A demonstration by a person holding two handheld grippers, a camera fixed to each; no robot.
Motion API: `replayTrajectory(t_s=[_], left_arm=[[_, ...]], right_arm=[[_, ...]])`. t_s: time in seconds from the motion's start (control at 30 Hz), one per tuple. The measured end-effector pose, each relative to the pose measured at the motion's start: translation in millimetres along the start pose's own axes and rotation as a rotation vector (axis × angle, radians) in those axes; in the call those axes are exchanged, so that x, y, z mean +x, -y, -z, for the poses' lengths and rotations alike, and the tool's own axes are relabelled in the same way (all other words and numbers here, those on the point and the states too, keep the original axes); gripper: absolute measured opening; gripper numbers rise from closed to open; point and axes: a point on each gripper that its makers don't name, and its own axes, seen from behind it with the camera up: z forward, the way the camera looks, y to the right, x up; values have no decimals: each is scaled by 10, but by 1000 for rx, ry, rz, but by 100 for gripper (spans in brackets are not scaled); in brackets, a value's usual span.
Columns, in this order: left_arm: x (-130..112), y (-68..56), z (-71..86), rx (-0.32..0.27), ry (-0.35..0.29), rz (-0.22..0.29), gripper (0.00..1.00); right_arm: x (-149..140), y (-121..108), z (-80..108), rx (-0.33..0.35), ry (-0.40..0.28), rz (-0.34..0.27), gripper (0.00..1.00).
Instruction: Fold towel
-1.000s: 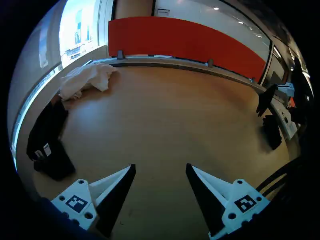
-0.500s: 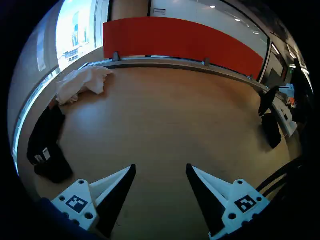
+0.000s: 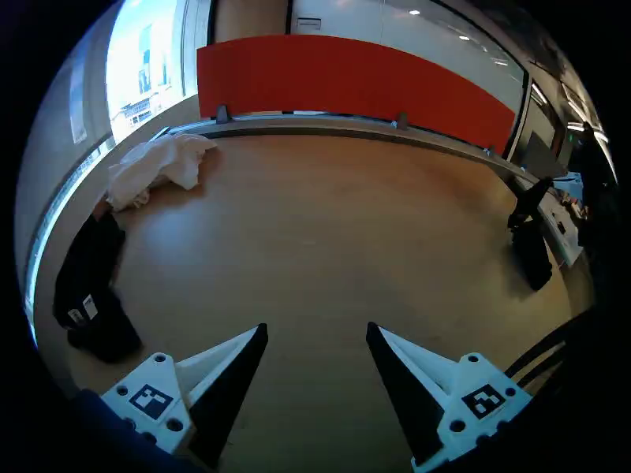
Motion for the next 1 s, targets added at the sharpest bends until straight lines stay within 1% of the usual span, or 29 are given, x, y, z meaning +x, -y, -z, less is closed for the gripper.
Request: replayTrajectory(t_s=[0.33, 0.47, 0.63, 0.77, 1.0], left_arm=[[-33, 23, 51, -3, -2, -4, 93], [-52, 28, 66, -4, -1, -6, 93], [-68, 31, 77, -7, 0, -9, 93], [-76, 38, 84, -8, 2, -10, 93], [-79, 48, 87, -9, 1, -9, 93]], right_arm=[[-472, -9, 265, -27, 51, -58, 2], [-670, 6, 342, -38, 77, -75, 2], [-877, 42, 397, -48, 105, -103, 2], [-964, 86, 439, -49, 115, -119, 2], [-1127, 81, 484, -73, 147, -113, 2]])
